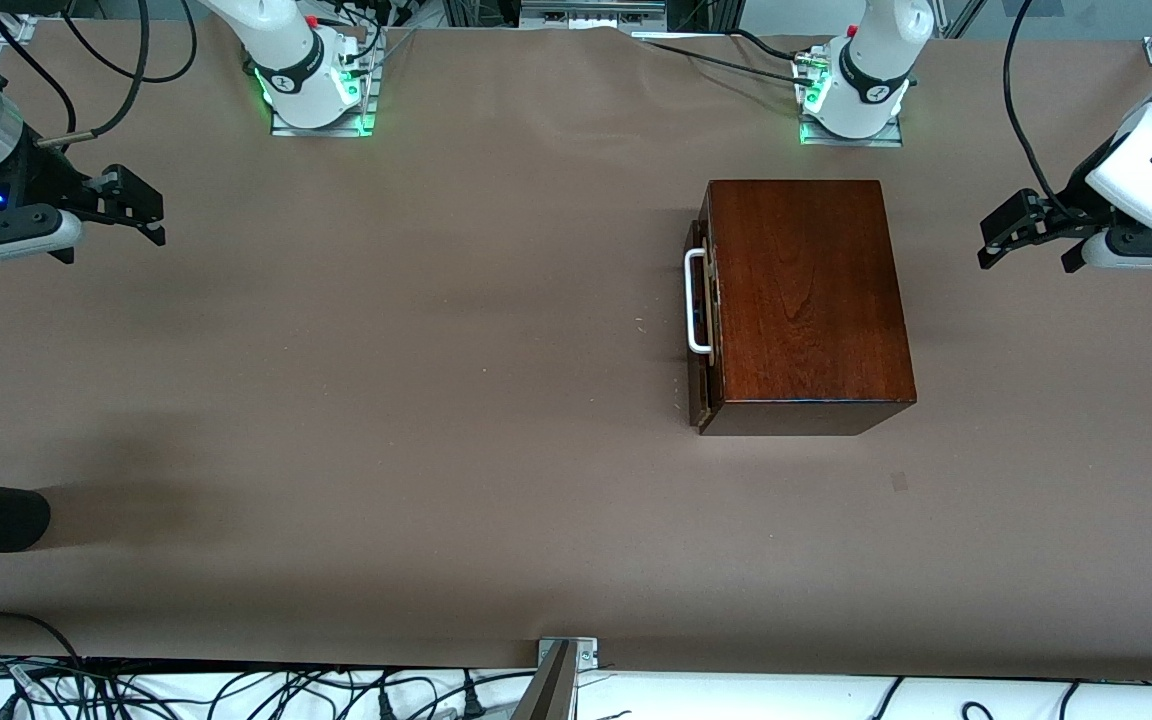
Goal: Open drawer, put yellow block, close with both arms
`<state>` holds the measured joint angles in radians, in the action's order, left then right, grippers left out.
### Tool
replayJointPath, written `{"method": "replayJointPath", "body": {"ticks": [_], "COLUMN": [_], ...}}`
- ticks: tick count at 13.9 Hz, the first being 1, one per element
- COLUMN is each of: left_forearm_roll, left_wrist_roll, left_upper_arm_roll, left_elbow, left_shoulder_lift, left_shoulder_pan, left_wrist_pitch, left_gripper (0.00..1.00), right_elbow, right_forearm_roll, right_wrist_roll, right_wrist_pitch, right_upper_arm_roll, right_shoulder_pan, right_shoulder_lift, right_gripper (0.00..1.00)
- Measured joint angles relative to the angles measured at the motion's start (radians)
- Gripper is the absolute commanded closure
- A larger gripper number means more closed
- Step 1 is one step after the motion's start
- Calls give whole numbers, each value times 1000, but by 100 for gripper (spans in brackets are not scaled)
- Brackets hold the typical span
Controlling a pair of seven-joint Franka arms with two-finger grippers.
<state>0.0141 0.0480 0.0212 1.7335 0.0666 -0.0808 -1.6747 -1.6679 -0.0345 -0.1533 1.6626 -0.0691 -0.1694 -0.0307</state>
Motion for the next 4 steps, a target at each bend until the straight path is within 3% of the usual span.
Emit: {"method": "replayJointPath", "body": {"ticks": [4], "left_forearm_roll": [0], "left_wrist_roll": [1], "left_upper_arm_roll": [0], "left_elbow": [-8], "left_shoulder_lift": [6], "left_shoulder_pan": [1], "left_wrist_pitch": [35], "left_gripper": [0], "right_elbow": [0], "right_forearm_roll": [0], "right_wrist_roll": [0], "right_wrist_pitch": [0], "right_upper_arm_roll": [0], "right_shoulder_pan": [7], "right_shoulder_lift": [1], "right_gripper": [0]}}
